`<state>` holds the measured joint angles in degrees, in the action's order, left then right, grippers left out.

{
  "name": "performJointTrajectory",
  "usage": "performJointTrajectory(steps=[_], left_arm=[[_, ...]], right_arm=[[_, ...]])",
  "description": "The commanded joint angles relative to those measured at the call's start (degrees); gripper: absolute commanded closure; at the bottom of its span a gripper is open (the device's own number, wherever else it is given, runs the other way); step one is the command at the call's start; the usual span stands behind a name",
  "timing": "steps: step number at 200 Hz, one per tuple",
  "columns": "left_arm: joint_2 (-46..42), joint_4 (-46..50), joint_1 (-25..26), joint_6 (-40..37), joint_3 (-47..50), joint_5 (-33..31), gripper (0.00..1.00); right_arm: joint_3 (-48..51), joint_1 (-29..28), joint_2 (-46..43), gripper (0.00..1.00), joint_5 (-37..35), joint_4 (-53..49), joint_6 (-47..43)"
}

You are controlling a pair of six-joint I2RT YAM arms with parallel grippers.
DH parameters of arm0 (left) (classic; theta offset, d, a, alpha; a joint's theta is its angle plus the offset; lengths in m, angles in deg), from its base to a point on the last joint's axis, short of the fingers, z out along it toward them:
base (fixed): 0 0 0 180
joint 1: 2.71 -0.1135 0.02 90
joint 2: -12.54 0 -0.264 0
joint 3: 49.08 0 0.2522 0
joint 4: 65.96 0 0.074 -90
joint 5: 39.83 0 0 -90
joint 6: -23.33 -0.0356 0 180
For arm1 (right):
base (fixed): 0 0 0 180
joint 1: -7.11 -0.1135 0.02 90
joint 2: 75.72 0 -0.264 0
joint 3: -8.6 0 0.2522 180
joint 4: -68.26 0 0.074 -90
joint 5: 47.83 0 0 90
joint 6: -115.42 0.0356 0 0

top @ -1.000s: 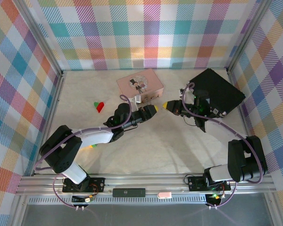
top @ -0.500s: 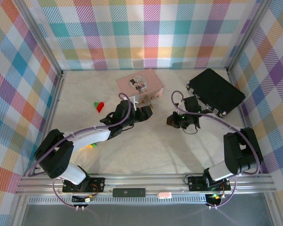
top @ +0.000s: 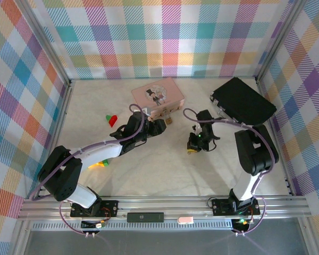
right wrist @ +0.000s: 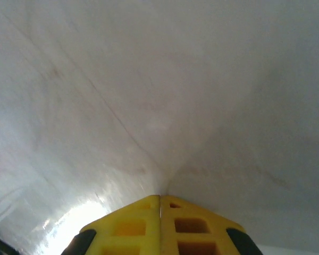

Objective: Unlock the padlock with the key

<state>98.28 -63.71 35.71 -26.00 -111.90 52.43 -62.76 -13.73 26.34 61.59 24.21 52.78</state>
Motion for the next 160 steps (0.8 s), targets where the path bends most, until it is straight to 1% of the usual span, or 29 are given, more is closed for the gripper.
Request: performJointTrajectory(steps=[1,17,23,45,83,98,118,135,149,160], left_arm=[[-2.0,1.2,-0.5,-0.1,1.0,-0.4,0.42],[-2.8,1.1,-0.5,-0.1,1.8,-0.8,0.41],[-3.0,1.1,-0.5,-0.1,2.1,-1.1,0.41],[-3.8,1.0,-1.0,-0.9,2.6,-1.6,0.41],[-5.6,2.1,-2.4,-2.5,2.5,-3.1,0.41],[-5.8,2.2,-2.7,-2.8,2.6,-3.1,0.40],[-6.1,2.0,-3.1,-3.2,2.9,-3.1,0.40],[-6.1,1.5,-3.2,-3.1,3.3,-2.9,0.40],[-6.2,1.6,-3.3,-2.9,3.6,-2.8,0.40],[-6.3,1.7,-3.4,-3.0,3.7,-2.5,0.40]], right_arm=[[-4.1,-0.1,1.8,0.75,-3.6,-1.7,-1.8],[-6.4,-0.1,1.1,0.57,-5.9,-2.0,-2.0],[-7.1,-0.1,0.5,0.53,-6.8,-2.1,-2.0],[-9.2,-0.1,-2.3,0.45,-10.4,-2.6,-2.2],[-7.3,-1.8,-7.3,0.44,-14.4,-4.1,-1.0],[-5.2,-3.8,-8.6,0.45,-16.2,-4.9,1.5],[-2.6,-7.8,-10.0,0.46,-19.7,-6.1,6.7],[-0.5,-10.5,-10.8,0.47,-20.2,-5.6,10.9],[1.0,-11.5,-11.0,0.48,-20.3,-4.2,13.2],[2.2,-11.6,-10.8,0.47,-18.9,-1.8,13.8]])
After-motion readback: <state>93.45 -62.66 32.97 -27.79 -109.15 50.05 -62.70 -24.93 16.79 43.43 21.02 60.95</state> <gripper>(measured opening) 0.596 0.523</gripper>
